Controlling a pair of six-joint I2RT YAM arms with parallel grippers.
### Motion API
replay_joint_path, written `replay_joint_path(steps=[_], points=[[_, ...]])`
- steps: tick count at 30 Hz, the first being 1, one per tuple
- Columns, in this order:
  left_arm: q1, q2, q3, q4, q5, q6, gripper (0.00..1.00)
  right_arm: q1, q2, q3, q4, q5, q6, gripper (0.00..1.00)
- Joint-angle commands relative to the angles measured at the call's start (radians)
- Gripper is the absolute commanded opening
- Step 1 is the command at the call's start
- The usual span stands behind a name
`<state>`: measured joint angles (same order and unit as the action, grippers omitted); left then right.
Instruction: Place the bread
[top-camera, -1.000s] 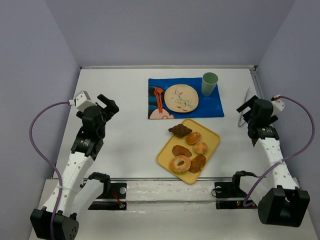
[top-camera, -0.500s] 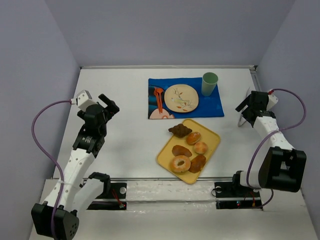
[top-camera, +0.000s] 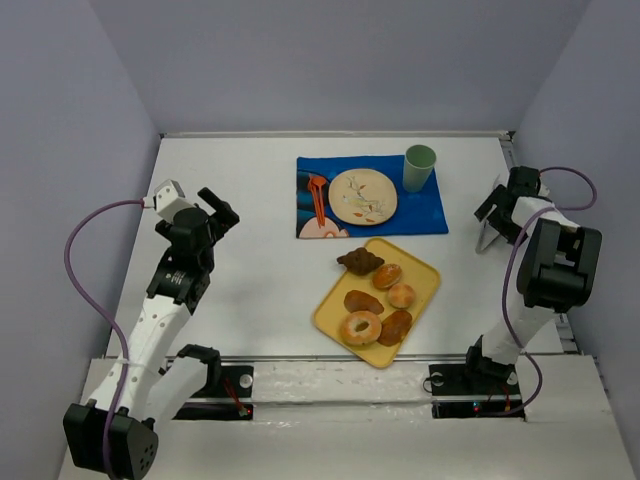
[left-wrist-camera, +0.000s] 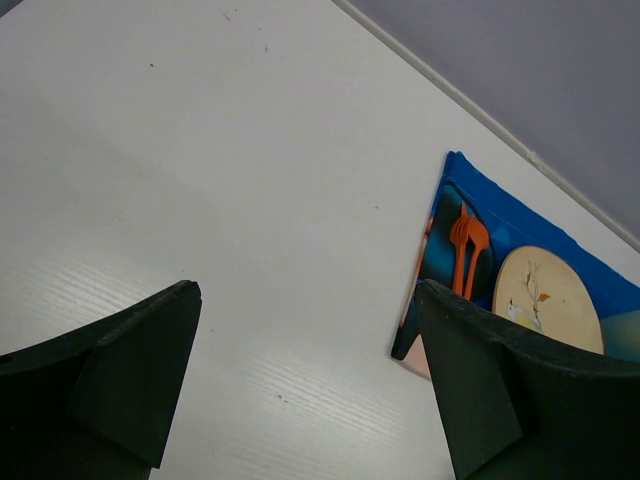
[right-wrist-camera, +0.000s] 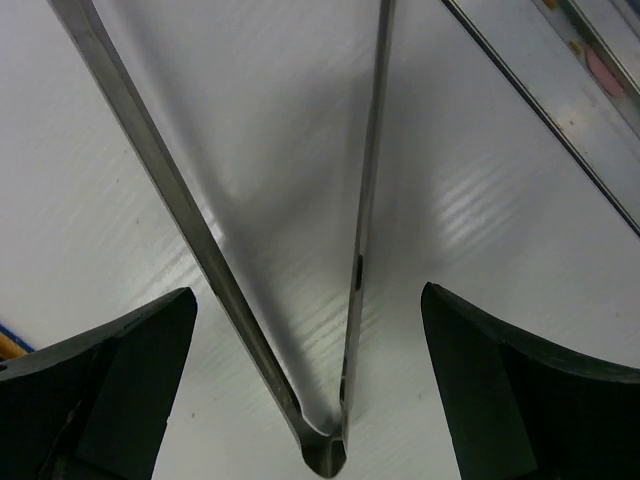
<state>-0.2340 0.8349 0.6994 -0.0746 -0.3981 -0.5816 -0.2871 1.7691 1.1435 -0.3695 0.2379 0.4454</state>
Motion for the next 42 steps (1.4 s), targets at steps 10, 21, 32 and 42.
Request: replay_joint_path(steps=[10,21,32,42], points=[[0.005,-0.020,0.000,0.056,-0.041,0.006,0.99,-0.006,0.260,0.217,0.015,-0.035,-0.001,0.88],[0.007,-0.036,0.002,0.052,-0.053,0.005,0.99,-0.006,0.166,0.154,0.041,-0.067,-0.046,0.23],[0.009,-0.053,-0.006,0.052,-0.033,-0.007,0.99,0.014,-0.342,-0.068,0.043,-0.259,-0.122,0.15],[0.010,-0.062,-0.008,0.055,-0.001,-0.009,0.99,0.397,-0.597,-0.082,-0.199,-0.503,-0.220,0.19]])
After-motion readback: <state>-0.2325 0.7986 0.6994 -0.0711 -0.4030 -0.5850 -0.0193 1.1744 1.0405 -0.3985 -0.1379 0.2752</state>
